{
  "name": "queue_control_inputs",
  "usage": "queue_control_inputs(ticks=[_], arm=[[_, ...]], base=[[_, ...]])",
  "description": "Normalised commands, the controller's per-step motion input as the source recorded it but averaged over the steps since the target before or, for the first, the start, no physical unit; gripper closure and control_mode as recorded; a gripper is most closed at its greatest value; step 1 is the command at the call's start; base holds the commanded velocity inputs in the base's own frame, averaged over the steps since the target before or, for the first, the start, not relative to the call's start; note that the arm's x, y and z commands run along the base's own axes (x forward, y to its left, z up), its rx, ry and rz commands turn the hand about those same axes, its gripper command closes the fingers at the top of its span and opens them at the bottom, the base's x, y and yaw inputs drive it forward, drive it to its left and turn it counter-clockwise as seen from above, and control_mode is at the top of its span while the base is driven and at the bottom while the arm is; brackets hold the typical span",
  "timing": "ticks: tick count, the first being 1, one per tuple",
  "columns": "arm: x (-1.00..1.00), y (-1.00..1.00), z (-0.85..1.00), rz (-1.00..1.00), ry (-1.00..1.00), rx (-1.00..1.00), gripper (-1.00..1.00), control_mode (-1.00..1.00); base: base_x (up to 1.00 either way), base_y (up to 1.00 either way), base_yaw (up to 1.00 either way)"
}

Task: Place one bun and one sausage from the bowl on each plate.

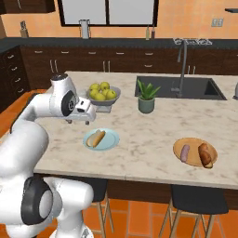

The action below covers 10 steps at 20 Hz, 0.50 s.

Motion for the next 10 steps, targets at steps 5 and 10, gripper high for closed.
queue_control_inputs(ticks=[5,10], arm=[[-1.0,-0.15,0.59,0.02,-0.36,0.0,-1.0,-1.0],[-0.97,-0.04,0.86,0.04,-0.08,0.0,-1.0,-1.0]], base=[[0.0,0.0,0.0],[0.0,0.0,0.0]])
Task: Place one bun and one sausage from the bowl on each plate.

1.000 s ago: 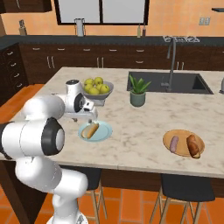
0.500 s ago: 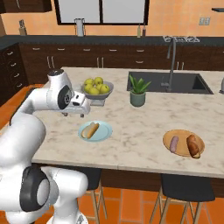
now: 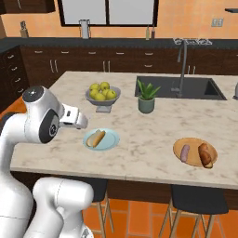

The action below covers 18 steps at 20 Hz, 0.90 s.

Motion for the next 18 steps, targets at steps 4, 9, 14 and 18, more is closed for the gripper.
queue_control_inputs(ticks=[4,9,14,18], arm=[[-0.41,0.0,0.09,0.04,-0.01,0.0,-1.0,-1.0],[0.0,0.0,0.0,0.0,0.0,0.0,-1.0,-1.0],[-0.11,-0.02,0.0,0.0,0.0,0.0,-1.0,1.0],[0.0,0.0,0.0,0.0,0.0,0.0,-1.0,1.0]], base=[[0.0,0.0,0.0],[0.0,0.0,0.0],[-0.3,-0.27,-0.02],[-0.49,-0.88,-0.01]])
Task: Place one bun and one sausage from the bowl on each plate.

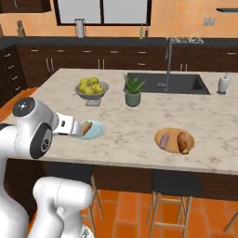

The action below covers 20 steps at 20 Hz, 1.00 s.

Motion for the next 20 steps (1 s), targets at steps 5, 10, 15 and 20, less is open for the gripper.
queue_control_inputs(ticks=[5,10,15,20], arm=[[0.0,0.0,0.0,0.0,0.0,0.0,-1.0,1.0],[0.0,0.0,0.0,0.0,0.0,0.0,-1.0,1.0],[0.0,0.0,0.0,0.0,0.0,0.0,-1.0,1.0],[0.0,0.0,0.0,0.0,0.0,0.0,-1.0,1.0]], base=[[-0.06,-1.0,0.0],[0.0,-1.0,0.0],[0.03,-1.0,0.0],[0.25,-1.0,0.0]])
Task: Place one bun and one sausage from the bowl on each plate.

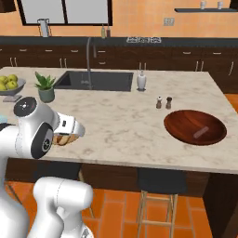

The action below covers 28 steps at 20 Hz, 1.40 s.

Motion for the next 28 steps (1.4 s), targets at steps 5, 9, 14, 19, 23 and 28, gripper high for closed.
queue_control_inputs(ticks=[5,9,14,19,23,28], arm=[[0.0,0.0,0.0,0.0,0.0,0.0,-1.0,1.0],[0.0,0.0,0.0,0.0,0.0,0.0,-1.0,1.0],[0.0,0.0,0.0,0.0,0.0,0.0,-1.0,1.0],[0.0,0.0,0.0,0.0,0.0,0.0,-1.0,1.0],[0.0,0.0,0.0,0.0,0.0,0.0,-1.0,1.0],[0.0,0.0,0.0,0.0,0.0,0.0,-1.0,1.0]], base=[[0.36,-1.0,0.0],[0.41,-1.0,-0.01],[0.57,-1.0,-0.02],[0.64,-0.67,0.0],[0.25,-0.03,0.04],[0.01,0.0,0.0]])
